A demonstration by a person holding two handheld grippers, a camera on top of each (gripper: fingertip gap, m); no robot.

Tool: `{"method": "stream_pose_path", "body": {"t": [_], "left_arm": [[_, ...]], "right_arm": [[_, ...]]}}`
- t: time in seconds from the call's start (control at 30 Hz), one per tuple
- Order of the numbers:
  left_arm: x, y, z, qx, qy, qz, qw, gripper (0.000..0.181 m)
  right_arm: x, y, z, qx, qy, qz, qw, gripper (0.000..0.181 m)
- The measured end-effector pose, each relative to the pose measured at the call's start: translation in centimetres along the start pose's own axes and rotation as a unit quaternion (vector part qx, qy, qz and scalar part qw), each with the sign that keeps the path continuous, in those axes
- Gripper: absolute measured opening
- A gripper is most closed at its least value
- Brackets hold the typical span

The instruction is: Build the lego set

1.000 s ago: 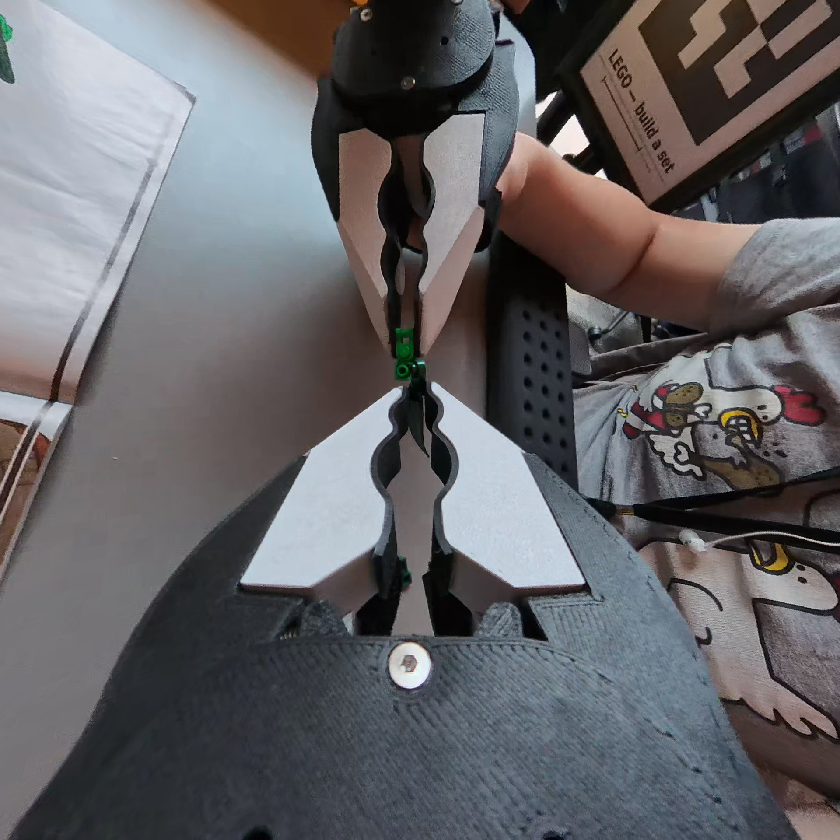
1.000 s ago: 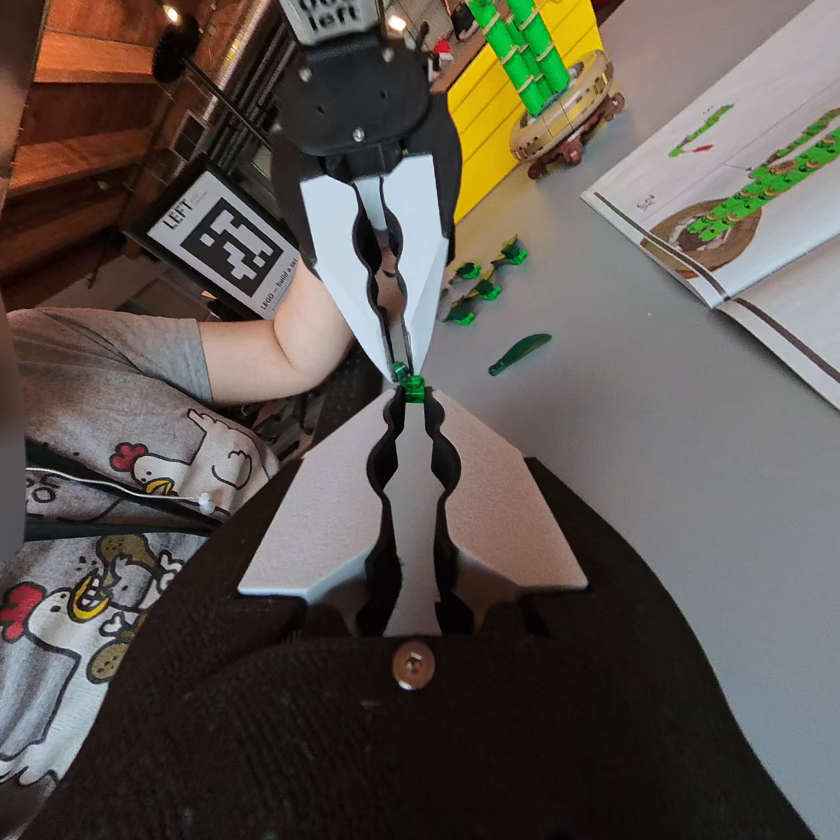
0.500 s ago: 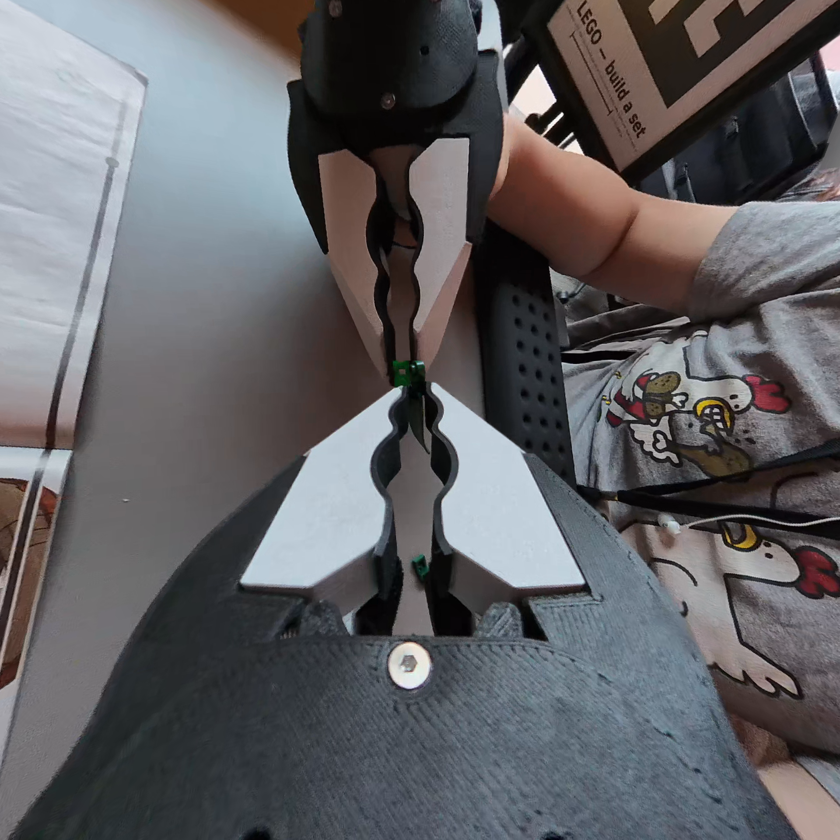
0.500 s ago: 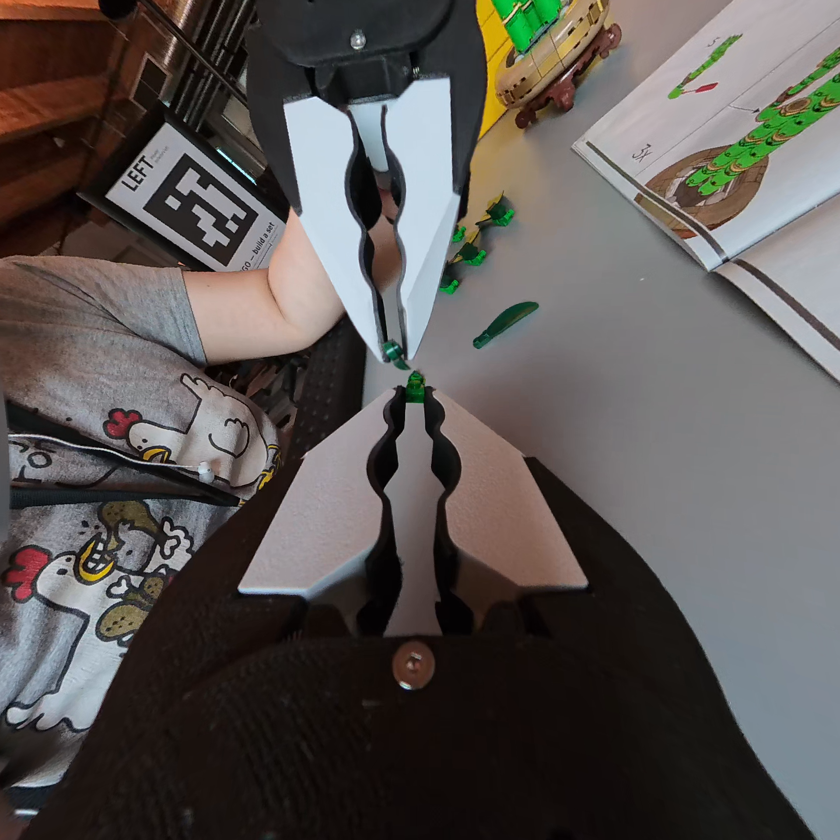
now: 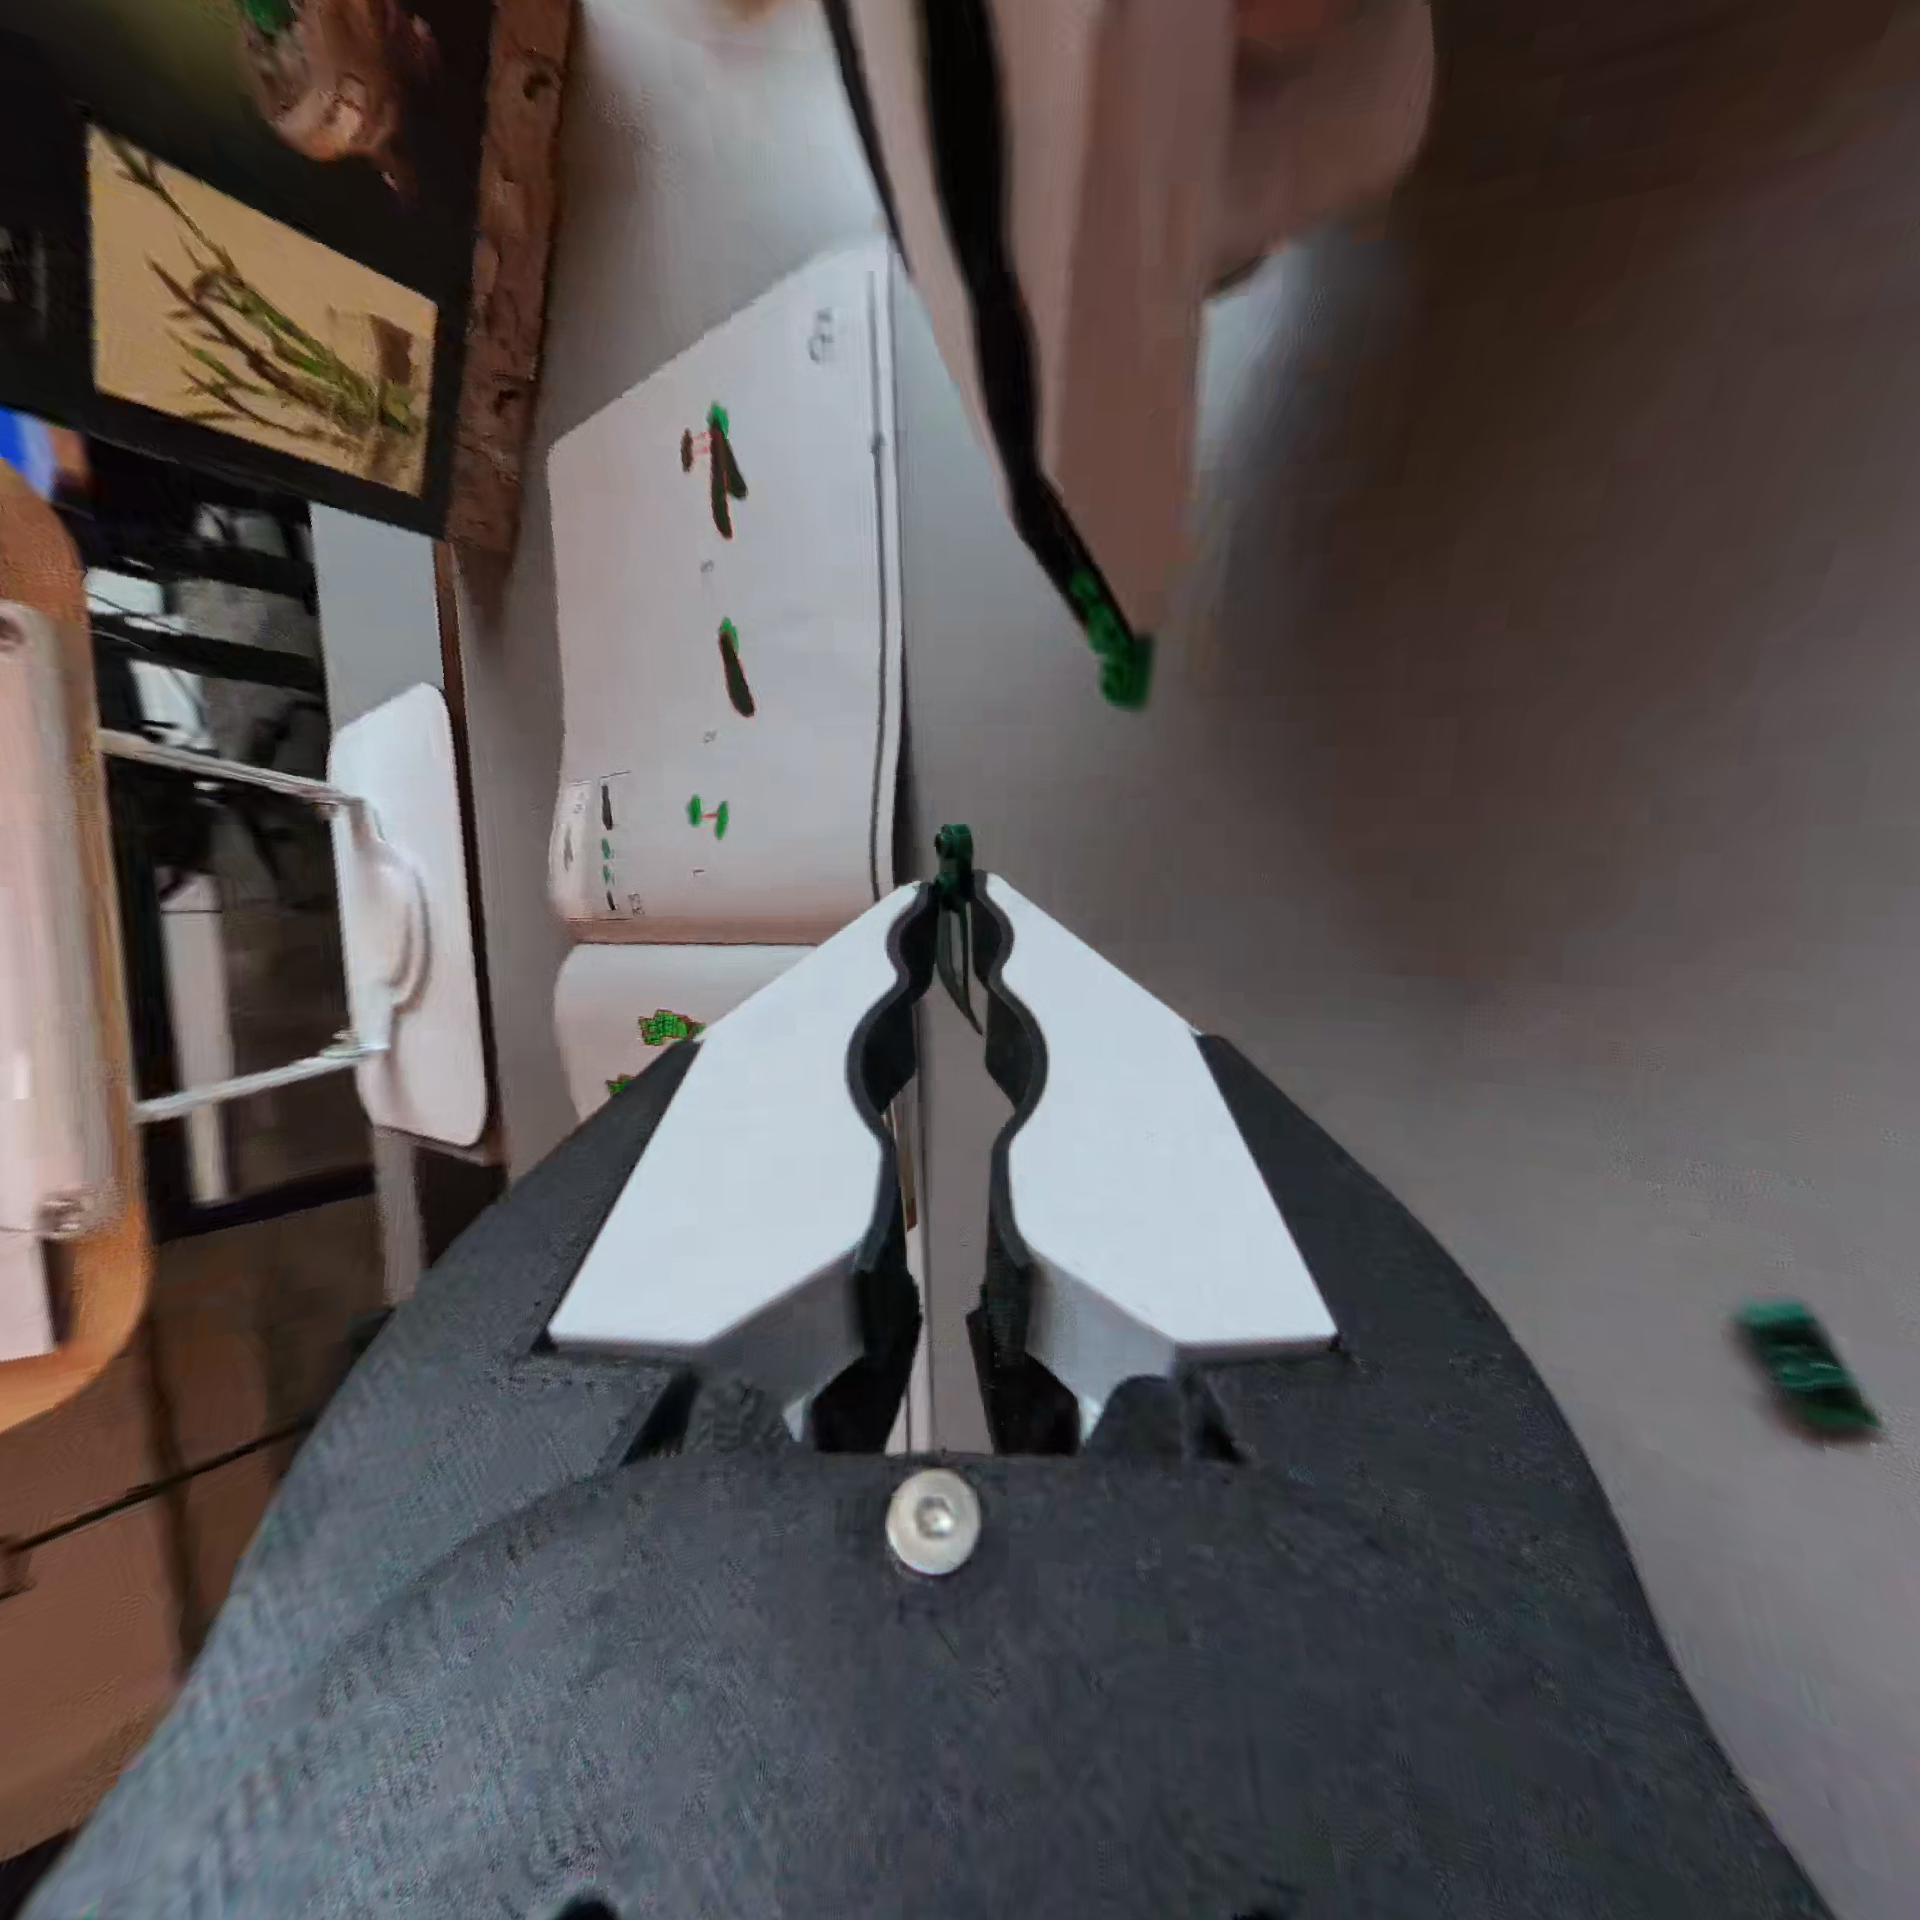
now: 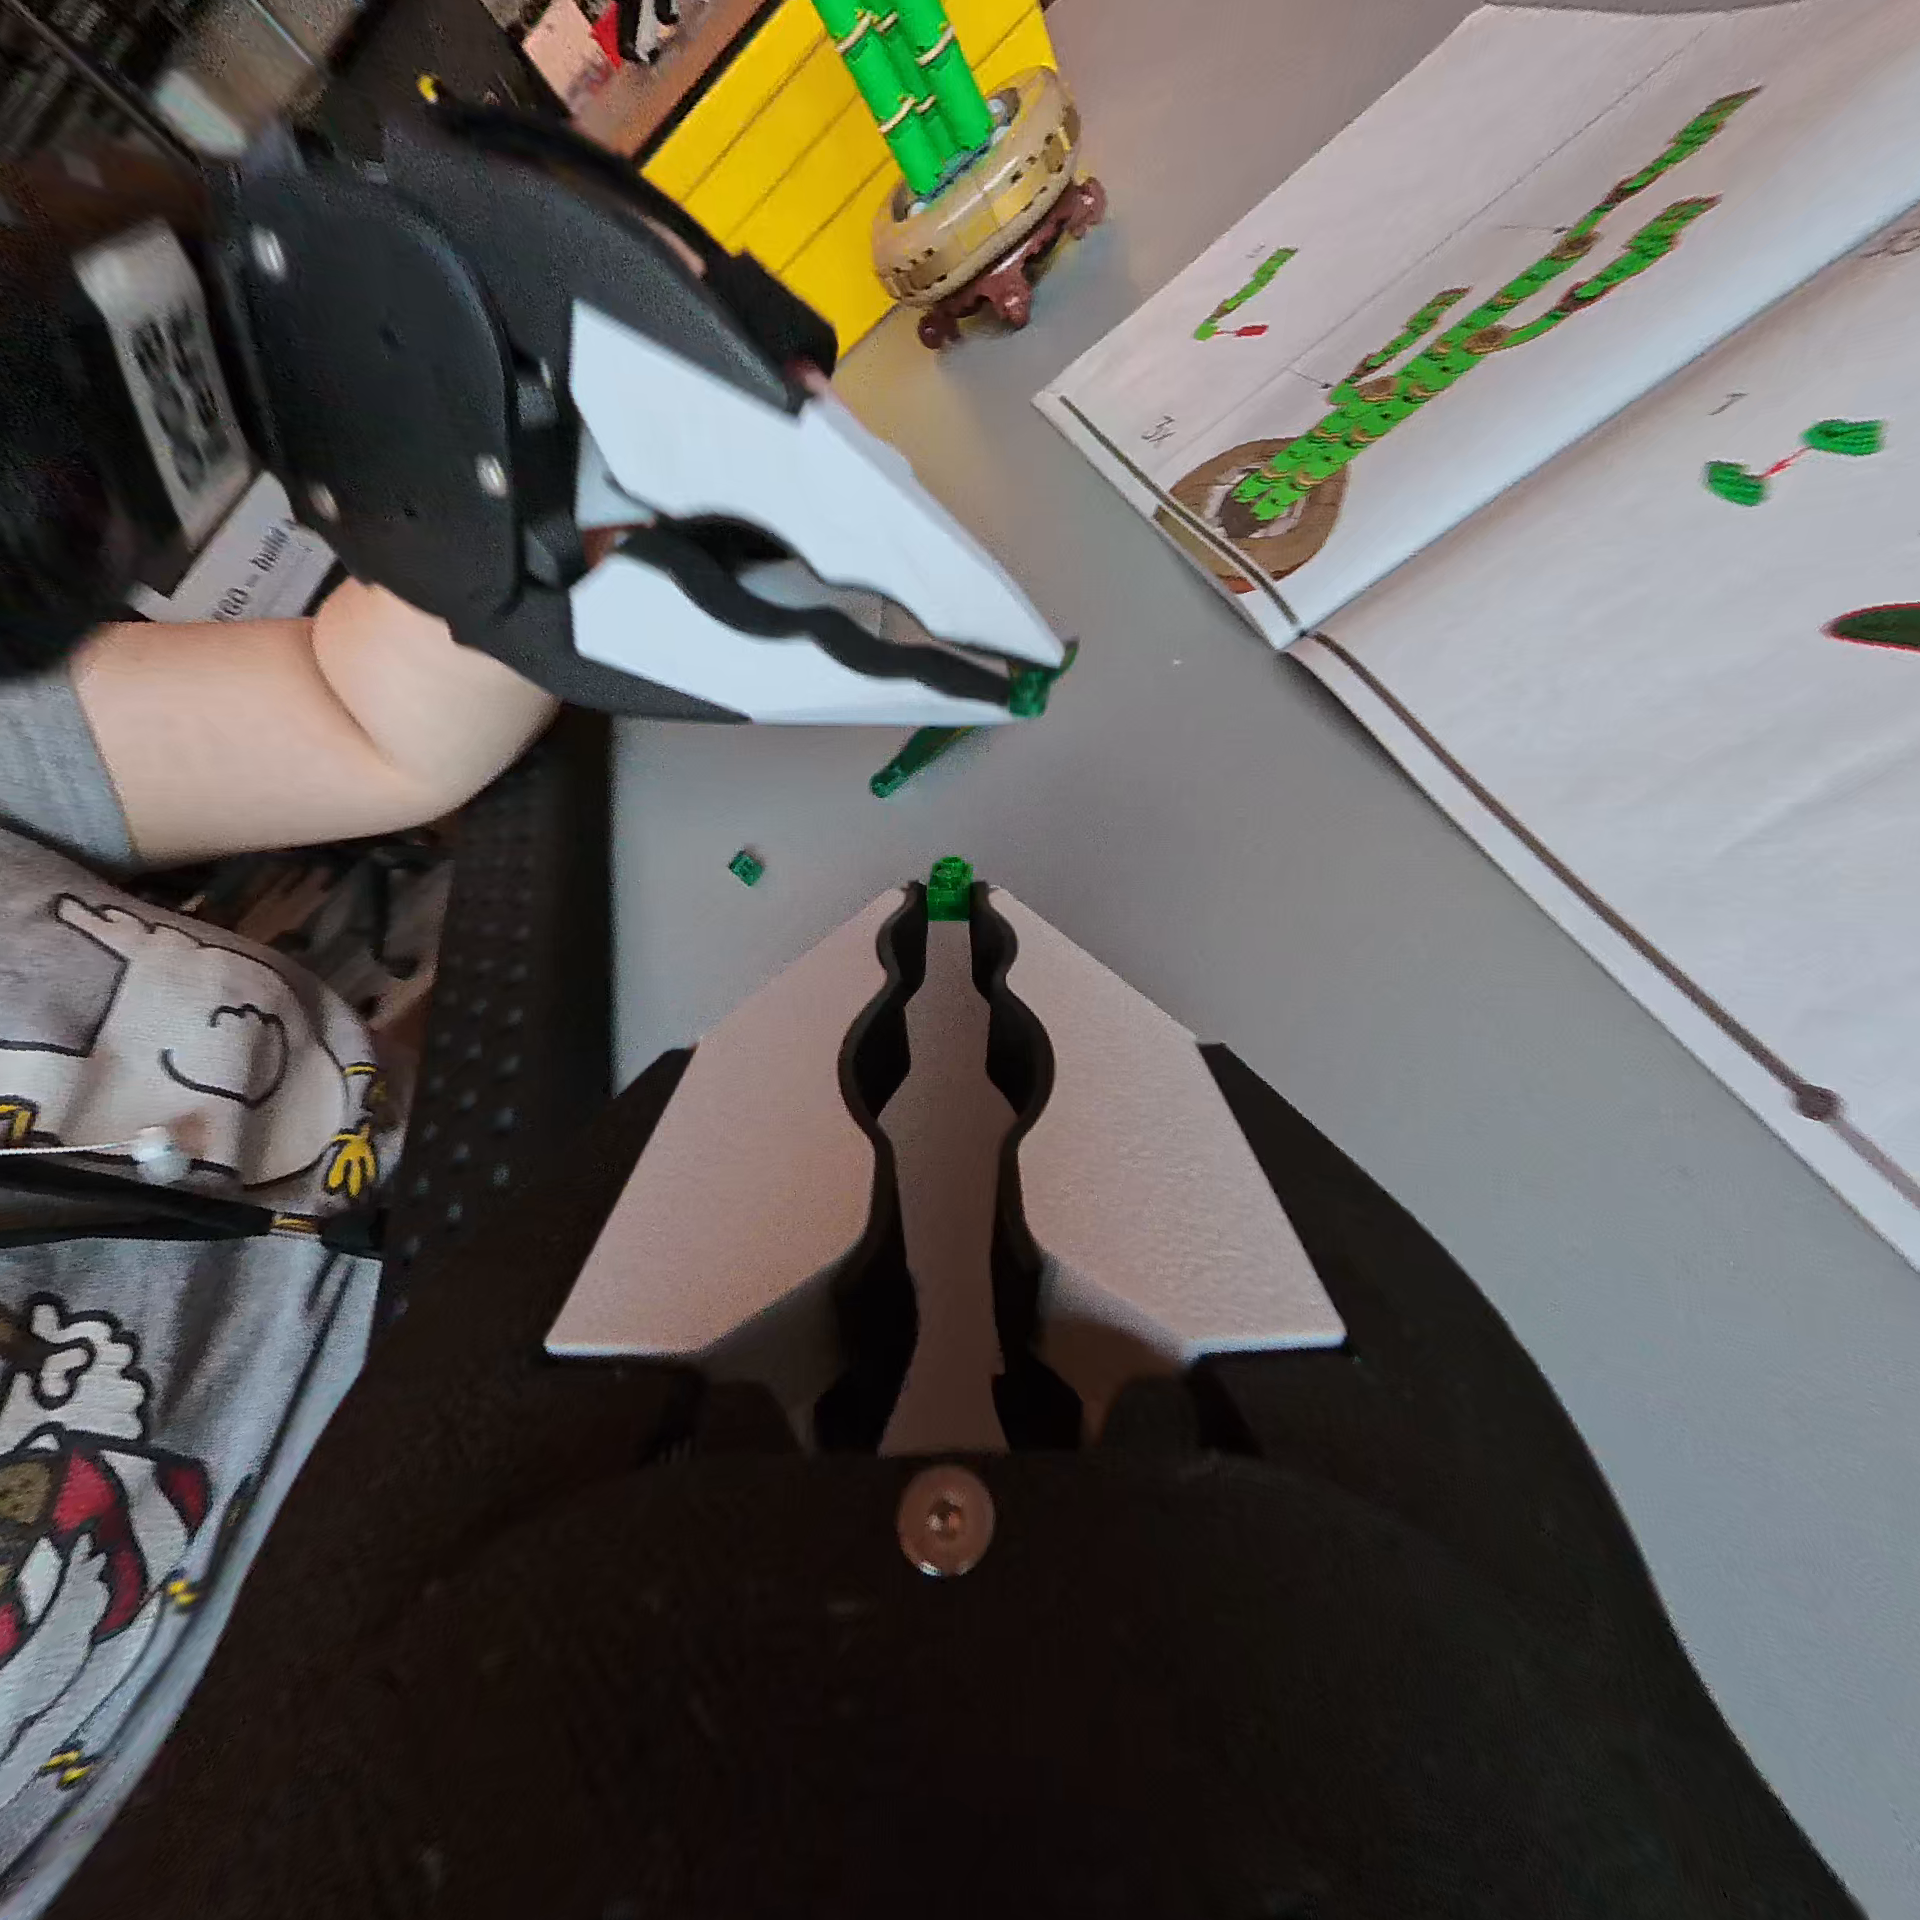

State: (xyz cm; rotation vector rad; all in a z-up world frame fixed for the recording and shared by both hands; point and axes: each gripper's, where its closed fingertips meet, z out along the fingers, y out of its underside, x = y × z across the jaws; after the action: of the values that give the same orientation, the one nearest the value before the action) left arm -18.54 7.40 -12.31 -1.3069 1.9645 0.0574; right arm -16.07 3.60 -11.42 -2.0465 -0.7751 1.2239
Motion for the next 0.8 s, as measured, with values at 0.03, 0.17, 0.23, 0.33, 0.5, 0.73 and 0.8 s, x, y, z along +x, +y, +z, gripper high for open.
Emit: {"method": "stream_pose_path", "body": {"t": [0.03,0.17,0.23,0.33,0.5,0.73,0.8], "left_arm": [[0.8,0.5,0.6,-0.020,0.006,0.019,1.000,0.004],[2.9,0.2,1.3,-0.011,0.066,-0.011,0.998,0.004],[3.3,-0.1,1.2,0.003,0.087,-0.033,0.996,0.005],[4.1,-0.1,1.2,0.010,0.128,-0.069,0.989,0.006],[4.8,0.4,1.2,0.002,0.148,-0.080,0.986,0.012],[2.8,-1.1,-2.1,0.099,0.217,-0.184,0.954,0.027],[1.9,-1.9,-2.7,0.133,0.228,-0.209,0.942,0.024]], "right_arm": [[0.3,-0.1,-0.3,0.002,0.009,-0.005,1.000,0.006],[0.9,-0.7,-1.5,0.021,0.020,-0.001,1.000,0.006],[1.2,-0.9,-1.9,0.027,0.025,0.001,0.999,0.006],[1.5,-1.1,-2.3,0.036,0.027,0.008,0.999,0.006],[1.9,-0.9,-2.5,0.036,0.028,0.017,0.999,0.006],[1.8,-1.6,-3.2,0.050,0.030,0.012,0.998,0.006],[1.9,-1.7,-3.3,0.051,0.032,0.012,0.998,0.006]]}}
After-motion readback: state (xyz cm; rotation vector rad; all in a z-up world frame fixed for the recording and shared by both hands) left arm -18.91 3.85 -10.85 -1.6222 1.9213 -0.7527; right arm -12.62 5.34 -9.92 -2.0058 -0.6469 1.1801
